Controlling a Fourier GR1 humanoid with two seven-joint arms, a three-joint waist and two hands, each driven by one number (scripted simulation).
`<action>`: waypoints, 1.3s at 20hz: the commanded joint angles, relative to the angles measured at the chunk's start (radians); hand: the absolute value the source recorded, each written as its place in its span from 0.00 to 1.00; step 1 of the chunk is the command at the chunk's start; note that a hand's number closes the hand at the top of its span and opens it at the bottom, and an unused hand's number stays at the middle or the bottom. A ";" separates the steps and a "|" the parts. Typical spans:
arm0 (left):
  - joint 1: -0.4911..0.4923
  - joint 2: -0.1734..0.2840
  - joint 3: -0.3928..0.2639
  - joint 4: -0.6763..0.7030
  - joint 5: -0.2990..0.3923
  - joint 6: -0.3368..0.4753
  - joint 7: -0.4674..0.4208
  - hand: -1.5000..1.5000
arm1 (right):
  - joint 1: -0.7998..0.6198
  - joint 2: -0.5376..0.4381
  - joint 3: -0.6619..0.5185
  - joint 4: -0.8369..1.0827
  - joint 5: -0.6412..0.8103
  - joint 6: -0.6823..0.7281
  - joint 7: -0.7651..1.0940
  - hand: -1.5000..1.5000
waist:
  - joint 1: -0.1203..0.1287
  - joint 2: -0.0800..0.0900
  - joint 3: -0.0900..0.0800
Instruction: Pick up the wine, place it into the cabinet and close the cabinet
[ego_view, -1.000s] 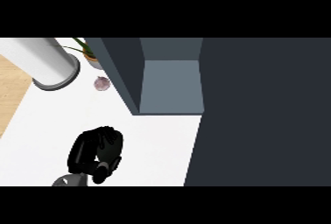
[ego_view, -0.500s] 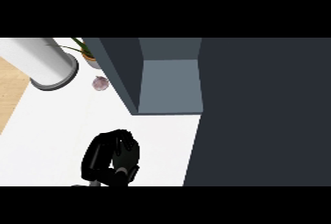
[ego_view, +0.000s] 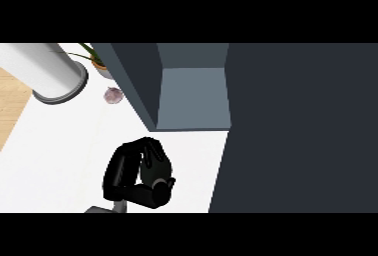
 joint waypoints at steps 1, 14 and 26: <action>-0.080 -0.001 -0.002 0.037 -0.018 0.097 0.015 1.00 | 0.081 -0.031 0.009 -0.224 0.005 0.011 0.036 0.00 | -0.006 0.001 0.000; -0.308 -0.001 0.004 0.236 -0.038 0.194 0.056 1.00 | 0.119 -0.033 0.017 -0.217 -0.007 0.020 -0.024 0.00 | -0.008 0.002 0.000; -0.548 -0.001 -0.003 0.522 0.070 0.232 -0.015 1.00 | 0.204 -0.050 0.003 -0.199 -0.057 0.046 -0.102 0.00 | -0.023 0.006 0.000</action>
